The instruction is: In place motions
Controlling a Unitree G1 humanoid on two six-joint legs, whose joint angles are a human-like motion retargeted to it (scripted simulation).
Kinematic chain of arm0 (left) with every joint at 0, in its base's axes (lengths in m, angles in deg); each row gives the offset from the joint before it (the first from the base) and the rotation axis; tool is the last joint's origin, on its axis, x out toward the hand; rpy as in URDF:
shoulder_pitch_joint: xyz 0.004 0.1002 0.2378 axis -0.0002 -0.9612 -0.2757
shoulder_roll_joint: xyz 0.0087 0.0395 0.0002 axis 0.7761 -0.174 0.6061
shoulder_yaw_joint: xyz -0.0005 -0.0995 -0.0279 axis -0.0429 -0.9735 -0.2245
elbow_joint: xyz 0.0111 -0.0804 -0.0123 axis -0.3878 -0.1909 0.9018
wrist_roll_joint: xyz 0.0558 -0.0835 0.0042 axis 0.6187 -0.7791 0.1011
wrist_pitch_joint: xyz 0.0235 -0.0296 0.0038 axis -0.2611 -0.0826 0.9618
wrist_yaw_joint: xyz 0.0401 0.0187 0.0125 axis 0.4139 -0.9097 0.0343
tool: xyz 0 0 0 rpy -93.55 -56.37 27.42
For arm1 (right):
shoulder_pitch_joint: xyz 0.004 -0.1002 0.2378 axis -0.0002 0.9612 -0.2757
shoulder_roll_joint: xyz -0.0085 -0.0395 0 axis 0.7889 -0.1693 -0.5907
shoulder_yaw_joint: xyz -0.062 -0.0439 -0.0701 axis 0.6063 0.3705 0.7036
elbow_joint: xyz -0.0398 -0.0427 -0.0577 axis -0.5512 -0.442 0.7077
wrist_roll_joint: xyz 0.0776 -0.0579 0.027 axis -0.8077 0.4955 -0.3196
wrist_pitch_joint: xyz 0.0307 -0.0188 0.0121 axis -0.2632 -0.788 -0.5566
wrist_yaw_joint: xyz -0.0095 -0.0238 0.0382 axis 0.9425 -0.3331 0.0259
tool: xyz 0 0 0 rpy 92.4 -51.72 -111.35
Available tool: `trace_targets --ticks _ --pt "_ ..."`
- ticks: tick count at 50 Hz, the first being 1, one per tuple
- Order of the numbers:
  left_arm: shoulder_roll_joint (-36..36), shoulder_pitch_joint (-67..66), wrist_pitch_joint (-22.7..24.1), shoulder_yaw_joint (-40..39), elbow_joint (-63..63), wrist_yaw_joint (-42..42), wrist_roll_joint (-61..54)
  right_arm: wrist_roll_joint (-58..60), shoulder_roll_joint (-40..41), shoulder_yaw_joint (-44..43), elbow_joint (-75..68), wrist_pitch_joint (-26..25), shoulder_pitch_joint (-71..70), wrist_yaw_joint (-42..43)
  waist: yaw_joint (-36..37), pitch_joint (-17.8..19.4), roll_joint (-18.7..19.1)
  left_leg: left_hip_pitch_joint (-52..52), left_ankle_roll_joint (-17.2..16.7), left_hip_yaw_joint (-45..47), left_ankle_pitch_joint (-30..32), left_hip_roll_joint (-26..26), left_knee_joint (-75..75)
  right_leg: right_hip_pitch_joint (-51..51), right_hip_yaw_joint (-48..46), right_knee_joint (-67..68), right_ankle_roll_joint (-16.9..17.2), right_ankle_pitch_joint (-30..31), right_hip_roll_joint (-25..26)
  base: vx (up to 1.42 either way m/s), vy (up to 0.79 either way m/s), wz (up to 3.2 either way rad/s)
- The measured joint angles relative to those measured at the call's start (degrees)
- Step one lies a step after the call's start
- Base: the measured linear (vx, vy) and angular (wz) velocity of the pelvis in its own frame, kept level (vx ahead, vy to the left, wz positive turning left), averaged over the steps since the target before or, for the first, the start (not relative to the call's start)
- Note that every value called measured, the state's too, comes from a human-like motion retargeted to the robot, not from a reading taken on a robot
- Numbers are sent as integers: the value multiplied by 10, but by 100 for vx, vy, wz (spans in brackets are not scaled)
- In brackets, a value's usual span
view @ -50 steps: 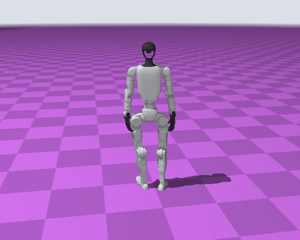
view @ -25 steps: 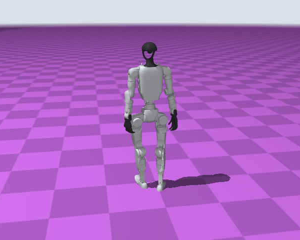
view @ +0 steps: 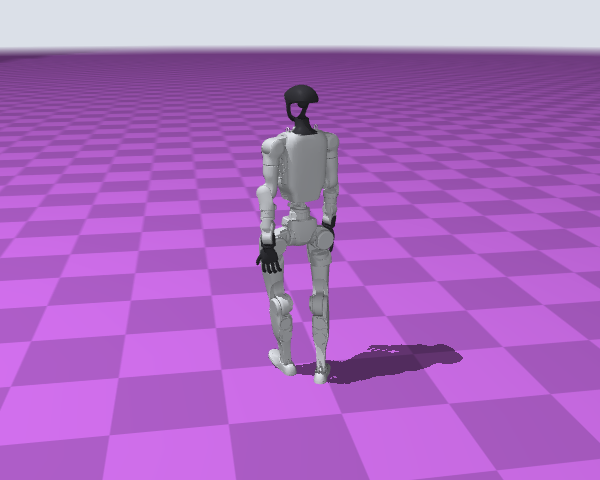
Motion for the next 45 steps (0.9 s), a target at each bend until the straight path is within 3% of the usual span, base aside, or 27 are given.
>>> trace_targets --ticks 14,28,35,40,45 --pt "1 30 16 -56 5 21 -136 9 -3 -4 -42 1 16 5 28 -4 0 -14 2 -8 10 -15 2 6 -30 4 13 -3 -14 0 7 22" --pt "3 21 -43 21 21 18 25 8 -18 -19 -66 -4 21 13 37 -1 10 -22 6 -12 21 -31 1 8 -50 11 27 2 -30 1 4 12" --pt "-2 13 -52 13 2 35 30 0 -10 -16 -46 0 14 9 36 -1 13 -22 10 -8 22 -34 -1 5 -45 18 34 10 -37 0 0 0" --pt "-1 11 -33 -9 -8 52 0 -5 -3 -11 -29 6 12 3 37 -2 14 -20 13 -7 21 -35 0 4 -43 22 36 10 -40 0 0 0" --pt "-7 20 2 -70 -8 81 -132 -6 1 -7 -20 12 13 -1 39 -5 13 -19 14 -5 20 -35 0 4 -41 24 37 9 -41 0 0 0"
